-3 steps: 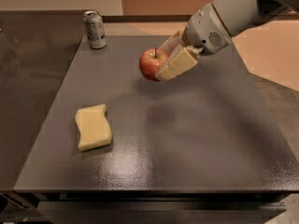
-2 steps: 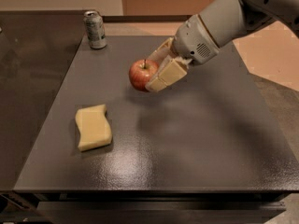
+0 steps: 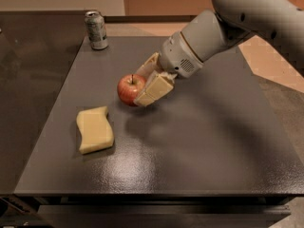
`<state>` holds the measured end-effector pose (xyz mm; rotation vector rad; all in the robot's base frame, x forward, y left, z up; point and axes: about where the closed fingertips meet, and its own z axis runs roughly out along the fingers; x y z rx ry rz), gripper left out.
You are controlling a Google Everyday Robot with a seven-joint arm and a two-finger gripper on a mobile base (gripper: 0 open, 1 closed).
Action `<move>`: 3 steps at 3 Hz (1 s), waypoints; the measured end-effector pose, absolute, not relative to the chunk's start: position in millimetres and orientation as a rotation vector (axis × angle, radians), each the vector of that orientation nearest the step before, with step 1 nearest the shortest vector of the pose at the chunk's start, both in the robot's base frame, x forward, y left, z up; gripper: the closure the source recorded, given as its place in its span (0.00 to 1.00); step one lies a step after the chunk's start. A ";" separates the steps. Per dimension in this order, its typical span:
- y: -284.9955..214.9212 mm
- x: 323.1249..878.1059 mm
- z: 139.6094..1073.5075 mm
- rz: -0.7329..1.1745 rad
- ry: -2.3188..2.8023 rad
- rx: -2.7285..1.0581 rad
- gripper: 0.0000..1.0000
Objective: Move apple near sponge
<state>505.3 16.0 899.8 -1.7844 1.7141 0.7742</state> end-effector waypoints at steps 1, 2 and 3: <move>32.0 501.9 887.5 0.794 1.693 -1.807 1.00; 42.5 500.3 878.5 0.814 1.673 -1.822 0.84; 48.2 499.5 873.0 0.828 1.665 -1.814 0.60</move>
Offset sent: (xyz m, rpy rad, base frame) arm -0.0051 0.0359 -0.0320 0.0259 0.0132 0.0683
